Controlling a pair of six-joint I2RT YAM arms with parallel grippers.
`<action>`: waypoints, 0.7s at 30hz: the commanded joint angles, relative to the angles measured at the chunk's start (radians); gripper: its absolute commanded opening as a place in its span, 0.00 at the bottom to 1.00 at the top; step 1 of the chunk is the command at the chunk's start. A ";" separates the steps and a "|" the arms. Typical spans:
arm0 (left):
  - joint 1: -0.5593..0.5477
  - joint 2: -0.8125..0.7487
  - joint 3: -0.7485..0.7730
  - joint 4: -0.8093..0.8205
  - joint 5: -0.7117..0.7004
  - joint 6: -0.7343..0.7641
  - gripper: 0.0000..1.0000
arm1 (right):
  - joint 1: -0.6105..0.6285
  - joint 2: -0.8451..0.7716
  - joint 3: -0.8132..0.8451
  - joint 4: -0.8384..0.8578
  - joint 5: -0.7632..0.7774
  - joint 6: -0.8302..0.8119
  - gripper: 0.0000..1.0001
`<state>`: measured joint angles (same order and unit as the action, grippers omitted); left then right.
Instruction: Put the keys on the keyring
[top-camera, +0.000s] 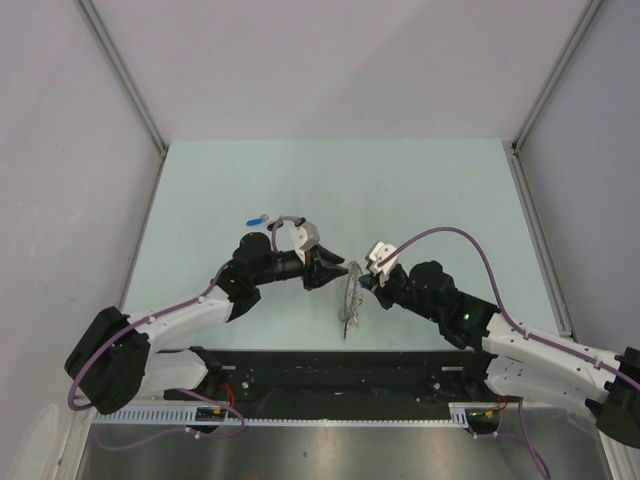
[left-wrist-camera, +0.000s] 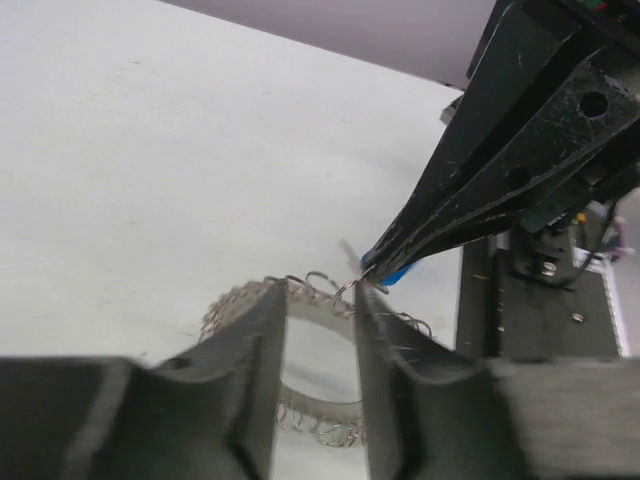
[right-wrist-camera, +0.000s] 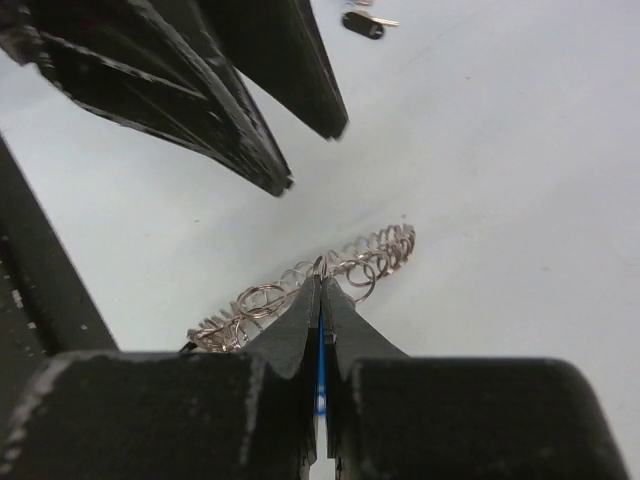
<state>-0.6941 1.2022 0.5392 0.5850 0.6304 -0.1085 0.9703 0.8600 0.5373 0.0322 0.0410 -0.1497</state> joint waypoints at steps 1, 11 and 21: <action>0.014 -0.033 0.061 0.012 -0.139 -0.031 0.45 | -0.067 -0.010 0.047 0.048 -0.003 0.009 0.00; 0.085 -0.151 0.148 -0.229 -0.411 -0.157 0.85 | -0.272 0.108 0.151 0.112 0.000 0.029 0.00; 0.203 -0.285 0.278 -0.672 -0.686 -0.282 1.00 | -0.509 0.349 0.274 0.334 -0.023 -0.056 0.00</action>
<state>-0.5316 0.9760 0.7471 0.1410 0.1097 -0.2993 0.5095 1.1736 0.7464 0.1719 0.0322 -0.1505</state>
